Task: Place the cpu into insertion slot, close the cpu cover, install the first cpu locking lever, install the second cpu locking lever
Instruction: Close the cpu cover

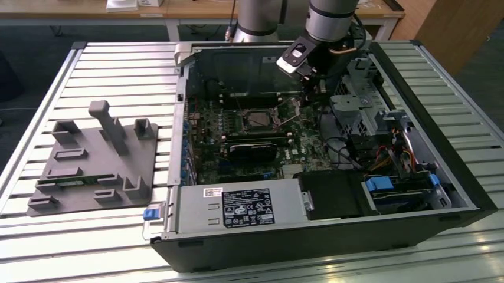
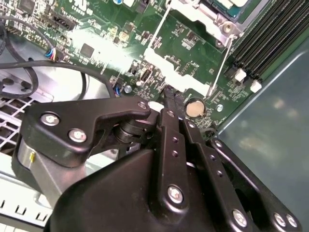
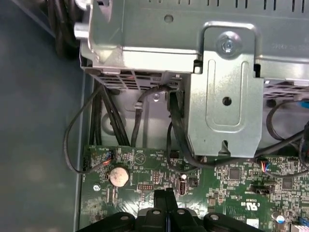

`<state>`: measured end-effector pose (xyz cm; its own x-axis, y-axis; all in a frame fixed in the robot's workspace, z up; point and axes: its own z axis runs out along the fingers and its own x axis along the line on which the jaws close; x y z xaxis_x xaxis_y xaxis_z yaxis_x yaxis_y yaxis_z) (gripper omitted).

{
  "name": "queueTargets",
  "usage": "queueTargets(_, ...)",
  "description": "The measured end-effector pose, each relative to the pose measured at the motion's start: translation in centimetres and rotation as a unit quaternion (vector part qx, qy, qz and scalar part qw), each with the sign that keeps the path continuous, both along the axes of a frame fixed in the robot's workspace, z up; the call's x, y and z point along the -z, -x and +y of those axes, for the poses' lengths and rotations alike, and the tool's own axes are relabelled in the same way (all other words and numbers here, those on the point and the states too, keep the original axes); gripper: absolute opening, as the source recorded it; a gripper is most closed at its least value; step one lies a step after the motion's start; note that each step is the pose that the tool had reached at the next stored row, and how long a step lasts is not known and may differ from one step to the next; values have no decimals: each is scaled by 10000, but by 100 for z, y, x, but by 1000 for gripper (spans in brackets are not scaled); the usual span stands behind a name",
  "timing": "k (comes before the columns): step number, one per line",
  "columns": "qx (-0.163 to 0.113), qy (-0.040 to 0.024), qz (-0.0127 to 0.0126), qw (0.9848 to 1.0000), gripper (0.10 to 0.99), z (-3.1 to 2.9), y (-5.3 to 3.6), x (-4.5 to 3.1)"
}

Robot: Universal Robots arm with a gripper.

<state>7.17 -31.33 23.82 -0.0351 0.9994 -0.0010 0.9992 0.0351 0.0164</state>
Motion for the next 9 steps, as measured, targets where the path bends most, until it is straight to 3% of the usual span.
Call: queueTargets(9,0,-1,0,10000,106,0,161,-38)
